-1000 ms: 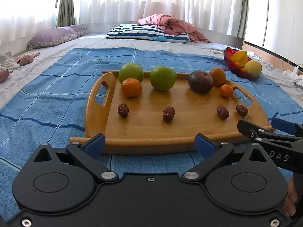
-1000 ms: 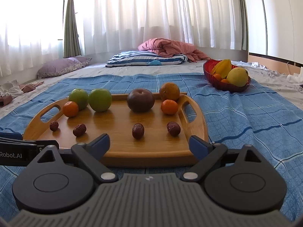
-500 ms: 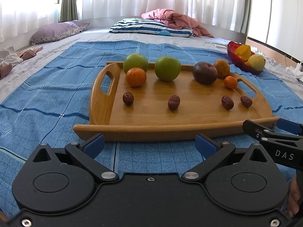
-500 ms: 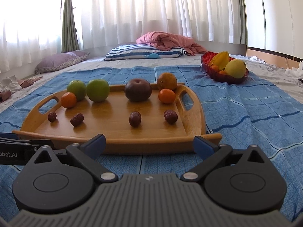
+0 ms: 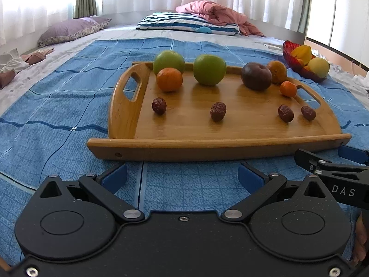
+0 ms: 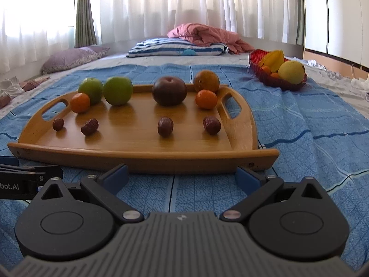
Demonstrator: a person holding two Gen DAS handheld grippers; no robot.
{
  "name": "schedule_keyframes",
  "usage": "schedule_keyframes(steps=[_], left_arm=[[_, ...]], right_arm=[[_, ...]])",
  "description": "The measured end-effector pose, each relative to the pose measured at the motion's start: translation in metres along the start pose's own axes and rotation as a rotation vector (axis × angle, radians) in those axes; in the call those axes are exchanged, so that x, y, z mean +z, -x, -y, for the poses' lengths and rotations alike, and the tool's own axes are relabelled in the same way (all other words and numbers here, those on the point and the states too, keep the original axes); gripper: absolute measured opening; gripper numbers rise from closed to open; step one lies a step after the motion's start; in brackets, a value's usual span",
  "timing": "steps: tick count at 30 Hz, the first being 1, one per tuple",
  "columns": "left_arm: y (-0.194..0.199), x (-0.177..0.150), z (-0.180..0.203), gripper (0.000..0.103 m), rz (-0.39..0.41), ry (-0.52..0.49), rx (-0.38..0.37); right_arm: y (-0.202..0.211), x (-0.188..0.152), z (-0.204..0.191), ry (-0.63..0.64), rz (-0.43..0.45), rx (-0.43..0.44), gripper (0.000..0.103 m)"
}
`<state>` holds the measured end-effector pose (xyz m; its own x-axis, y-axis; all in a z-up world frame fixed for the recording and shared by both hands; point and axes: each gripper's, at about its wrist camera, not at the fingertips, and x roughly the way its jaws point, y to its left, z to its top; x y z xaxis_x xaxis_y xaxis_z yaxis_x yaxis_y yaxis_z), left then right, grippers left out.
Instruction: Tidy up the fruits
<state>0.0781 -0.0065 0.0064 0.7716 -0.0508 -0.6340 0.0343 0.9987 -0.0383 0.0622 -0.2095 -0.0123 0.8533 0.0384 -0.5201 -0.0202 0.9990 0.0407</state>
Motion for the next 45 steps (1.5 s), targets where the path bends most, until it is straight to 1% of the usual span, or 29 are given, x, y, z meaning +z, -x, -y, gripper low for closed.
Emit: schedule_keyframes(steps=[4,9,19,45], left_arm=[[-0.004,0.000,0.001,0.103,-0.007,-0.015,0.010],[-0.007,0.000,0.002,0.103,-0.016,-0.016,0.008],[-0.013,0.000,0.001,0.103,-0.022,-0.010,0.002],[-0.014,0.003,-0.001,0.103,-0.049,-0.007,-0.007]], right_arm=[[-0.006,-0.001,0.000,-0.002,-0.028,0.000,0.103],[-0.007,-0.005,-0.004,0.022,-0.024,-0.012,0.103],[-0.011,-0.006,-0.006,0.032,-0.027,-0.018,0.103],[-0.012,-0.005,-0.005,0.037,-0.038,-0.016,0.103]])
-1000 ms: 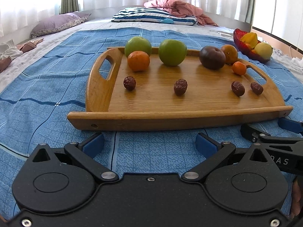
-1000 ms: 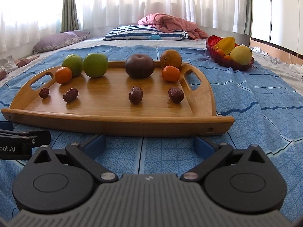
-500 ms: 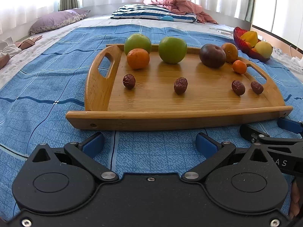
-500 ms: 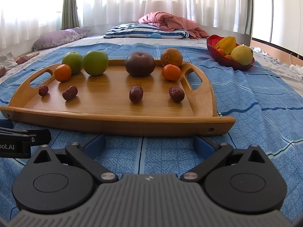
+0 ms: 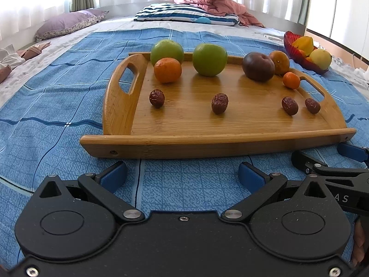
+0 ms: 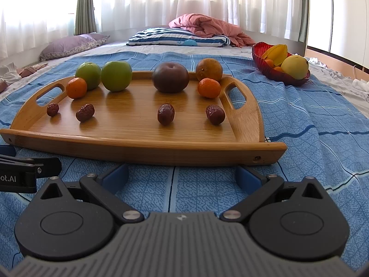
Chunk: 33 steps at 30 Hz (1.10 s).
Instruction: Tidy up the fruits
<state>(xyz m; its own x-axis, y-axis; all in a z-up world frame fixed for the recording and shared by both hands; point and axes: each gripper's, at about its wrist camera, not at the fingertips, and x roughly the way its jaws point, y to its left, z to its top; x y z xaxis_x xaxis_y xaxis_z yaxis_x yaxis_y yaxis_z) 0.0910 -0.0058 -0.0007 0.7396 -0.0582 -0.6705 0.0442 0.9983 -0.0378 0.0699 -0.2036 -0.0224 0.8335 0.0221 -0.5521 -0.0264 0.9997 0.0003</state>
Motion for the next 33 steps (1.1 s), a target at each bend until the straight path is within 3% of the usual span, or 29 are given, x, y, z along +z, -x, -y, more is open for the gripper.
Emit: schedule_keyframes(steps=[33], left_arm=[[-0.0011,-0.0010,0.0008,0.103,-0.002,-0.010,0.006]], right_arm=[[-0.0001,0.0000,-0.0003,0.001,0.001,-0.001,0.103]])
